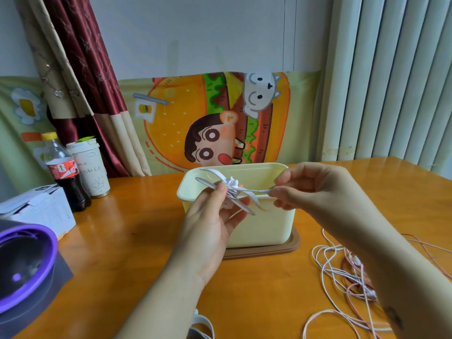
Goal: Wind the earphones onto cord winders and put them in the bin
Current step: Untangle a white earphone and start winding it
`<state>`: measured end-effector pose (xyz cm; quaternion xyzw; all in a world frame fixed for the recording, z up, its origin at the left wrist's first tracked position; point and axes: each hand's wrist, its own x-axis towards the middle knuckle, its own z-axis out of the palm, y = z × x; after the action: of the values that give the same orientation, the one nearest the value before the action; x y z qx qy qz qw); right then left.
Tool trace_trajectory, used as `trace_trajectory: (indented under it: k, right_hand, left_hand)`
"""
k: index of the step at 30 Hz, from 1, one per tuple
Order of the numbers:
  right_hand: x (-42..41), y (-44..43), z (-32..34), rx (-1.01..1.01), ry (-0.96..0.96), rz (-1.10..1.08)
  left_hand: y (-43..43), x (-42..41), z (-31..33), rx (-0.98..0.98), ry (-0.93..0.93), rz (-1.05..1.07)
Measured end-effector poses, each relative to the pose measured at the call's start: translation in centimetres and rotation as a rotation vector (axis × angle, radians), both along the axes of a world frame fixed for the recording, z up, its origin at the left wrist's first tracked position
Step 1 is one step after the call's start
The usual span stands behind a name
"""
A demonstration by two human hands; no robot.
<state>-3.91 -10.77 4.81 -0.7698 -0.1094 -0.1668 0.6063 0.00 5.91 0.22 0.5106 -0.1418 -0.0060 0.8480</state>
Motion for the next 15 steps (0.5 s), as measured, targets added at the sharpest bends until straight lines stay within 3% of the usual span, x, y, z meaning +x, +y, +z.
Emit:
trace_trajectory:
  k: [6, 11, 15]
  right_hand:
    - [0.4, 0.0, -0.5, -0.134, 0.01, -0.115]
    - [0.0, 1.1, -0.7, -0.363, -0.149, -0.264]
    - [-0.2, 2.1, -1.1, -0.349, -0.263, -0.294]
  left_hand:
    - [-0.6, -0.3, -0.3, 0.18, -0.073, -0.078]
    - [-0.5, -0.1, -0.5, 0.287, -0.094, -0.125]
    - [0.0, -0.4, -0.4, 0.334, -0.176, -0.116]
